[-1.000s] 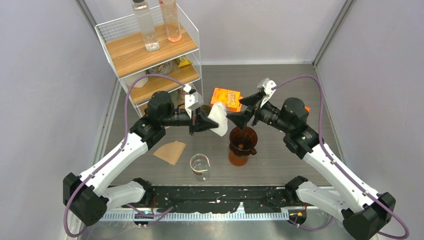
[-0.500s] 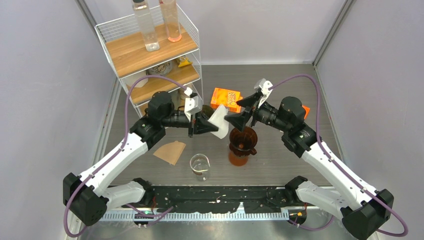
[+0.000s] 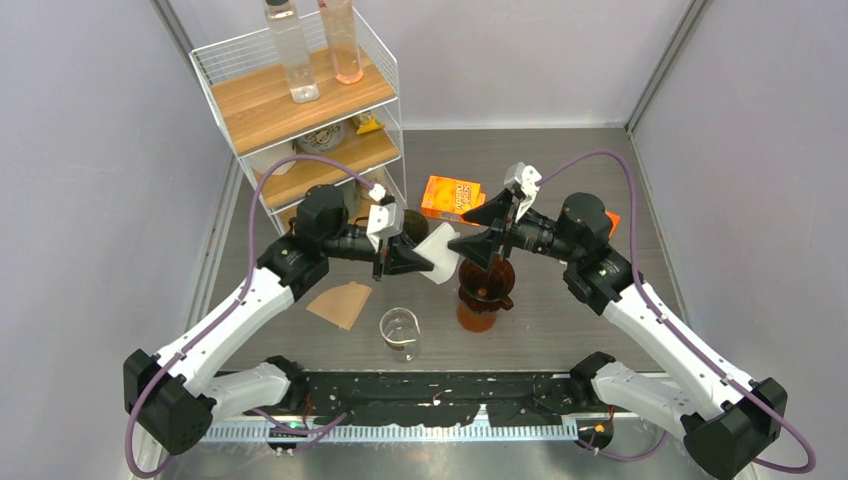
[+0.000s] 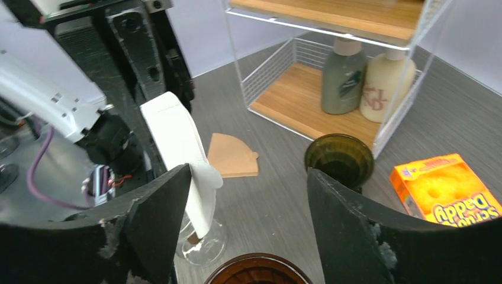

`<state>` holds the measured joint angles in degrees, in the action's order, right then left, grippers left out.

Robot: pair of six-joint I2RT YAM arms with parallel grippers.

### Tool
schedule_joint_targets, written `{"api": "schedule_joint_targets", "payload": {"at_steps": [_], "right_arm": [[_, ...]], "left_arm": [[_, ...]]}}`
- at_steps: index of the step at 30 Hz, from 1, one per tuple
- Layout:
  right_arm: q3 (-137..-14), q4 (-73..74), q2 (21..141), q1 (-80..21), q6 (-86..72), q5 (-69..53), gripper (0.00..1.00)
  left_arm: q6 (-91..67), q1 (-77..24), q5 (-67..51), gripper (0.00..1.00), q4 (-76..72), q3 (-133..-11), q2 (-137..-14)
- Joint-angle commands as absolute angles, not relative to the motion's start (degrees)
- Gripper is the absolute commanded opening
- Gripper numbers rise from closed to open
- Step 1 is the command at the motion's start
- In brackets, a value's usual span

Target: Place the coffee filter in the dripper

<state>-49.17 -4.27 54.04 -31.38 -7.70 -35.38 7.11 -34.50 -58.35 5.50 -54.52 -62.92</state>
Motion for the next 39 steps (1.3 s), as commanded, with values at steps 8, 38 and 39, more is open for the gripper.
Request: {"api": "schedule_joint_targets", "payload": {"at_steps": [8, 38, 39], "right_arm": [[-50.3, -8.0, 53.5, -31.8, -5.1, -50.9, 0.52], [-45.2, -13.8, 50.4, -32.0, -16.6, -42.6, 0.05], [-45.3, -11.8, 49.7, -32.0, -16.0, -41.1, 0.05]], "left_arm": [[11.3, -34.7, -63.7, 0.0, 8.2, -55.9, -62.2], [-10.5, -34.7, -57.3, 0.0, -11.4, -54.4, -64.2], [-9.6, -34.7, -56.8, 0.0, -10.4, -54.1, -63.8]]}}
